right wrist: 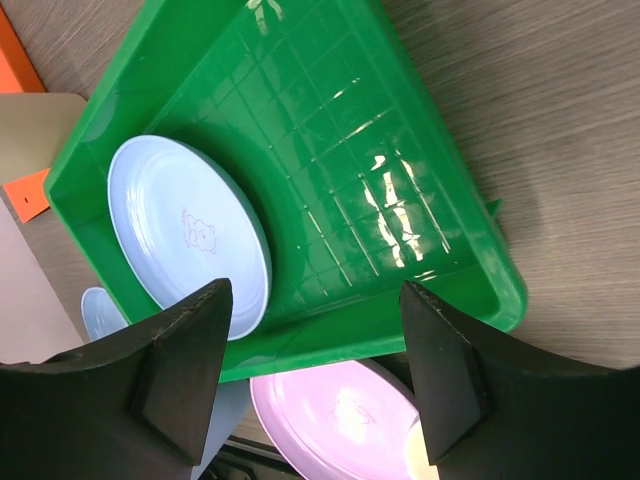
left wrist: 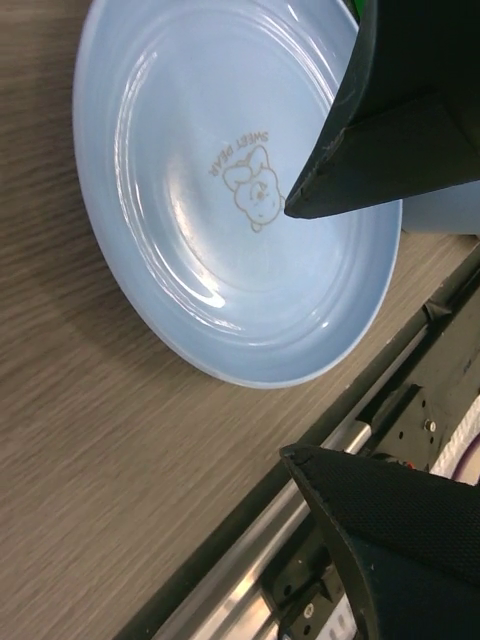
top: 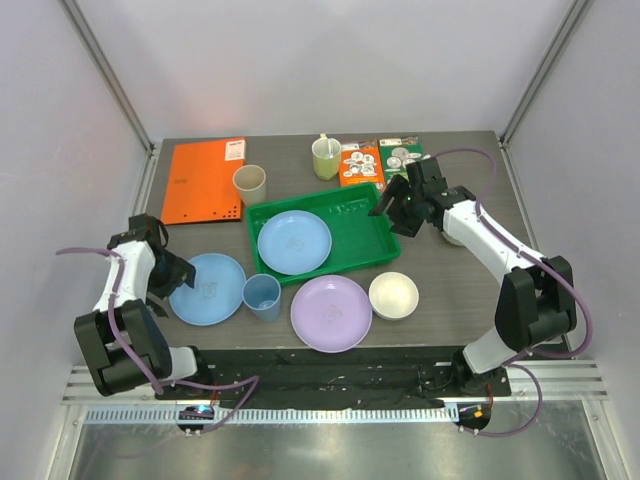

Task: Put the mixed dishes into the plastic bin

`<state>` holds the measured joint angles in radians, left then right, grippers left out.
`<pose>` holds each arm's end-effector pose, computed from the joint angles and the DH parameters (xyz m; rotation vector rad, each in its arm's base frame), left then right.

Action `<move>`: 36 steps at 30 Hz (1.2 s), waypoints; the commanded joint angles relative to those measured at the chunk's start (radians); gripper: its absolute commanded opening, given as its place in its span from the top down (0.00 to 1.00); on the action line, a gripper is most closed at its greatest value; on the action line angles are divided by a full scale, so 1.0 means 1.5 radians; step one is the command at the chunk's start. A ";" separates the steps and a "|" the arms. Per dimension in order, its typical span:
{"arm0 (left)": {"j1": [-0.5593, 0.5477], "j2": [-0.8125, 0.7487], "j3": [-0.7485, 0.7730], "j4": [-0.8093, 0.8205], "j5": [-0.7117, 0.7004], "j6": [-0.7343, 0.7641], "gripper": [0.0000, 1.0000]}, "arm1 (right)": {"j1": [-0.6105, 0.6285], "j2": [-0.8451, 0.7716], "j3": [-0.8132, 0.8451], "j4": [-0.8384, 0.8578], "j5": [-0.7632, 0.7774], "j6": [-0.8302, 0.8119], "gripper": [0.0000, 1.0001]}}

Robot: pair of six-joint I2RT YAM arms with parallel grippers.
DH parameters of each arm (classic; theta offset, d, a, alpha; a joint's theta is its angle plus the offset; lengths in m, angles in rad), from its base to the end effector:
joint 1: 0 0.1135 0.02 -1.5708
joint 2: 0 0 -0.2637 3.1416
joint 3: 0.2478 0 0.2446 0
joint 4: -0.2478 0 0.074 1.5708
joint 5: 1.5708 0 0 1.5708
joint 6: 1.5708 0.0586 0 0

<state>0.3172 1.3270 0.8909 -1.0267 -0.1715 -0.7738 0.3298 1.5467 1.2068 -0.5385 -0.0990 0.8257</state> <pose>0.1972 0.0753 0.1926 -1.5634 2.5491 0.2138 0.3214 0.1161 0.2528 0.5809 2.4801 0.6074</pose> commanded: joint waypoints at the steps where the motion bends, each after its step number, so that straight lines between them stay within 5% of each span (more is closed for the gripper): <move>1: 0.005 0.009 0.003 0.050 0.011 0.017 0.10 | -0.016 -0.037 -0.018 0.030 -0.028 -0.003 0.27; 6: 0.004 0.031 -0.037 0.069 0.014 0.006 0.17 | -0.046 -0.058 -0.039 0.031 -0.034 -0.014 0.29; 15: 0.004 0.106 -0.035 0.062 0.010 -0.007 0.12 | -0.093 -0.113 -0.056 0.036 -0.023 -0.024 0.30; 22: 0.003 0.136 -0.053 0.083 0.027 -0.014 0.18 | -0.115 -0.124 -0.089 0.037 -0.034 -0.024 0.31; 27: 0.004 0.105 -0.041 0.050 0.040 -0.016 0.56 | -0.122 -0.122 -0.098 0.040 -0.037 -0.024 0.30; 28: 0.004 0.096 -0.038 0.042 0.057 -0.016 0.70 | -0.123 -0.121 -0.098 0.041 -0.037 -0.025 0.30; 36: 0.005 -0.039 -0.033 -0.022 0.077 -0.056 1.00 | -0.145 -0.116 -0.114 0.043 -0.056 -0.038 0.30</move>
<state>0.3199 1.3666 0.8288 -0.9977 -0.0761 -0.8150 0.1356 1.3964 1.0485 -0.5003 -0.1558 0.7914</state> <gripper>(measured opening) 0.037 0.700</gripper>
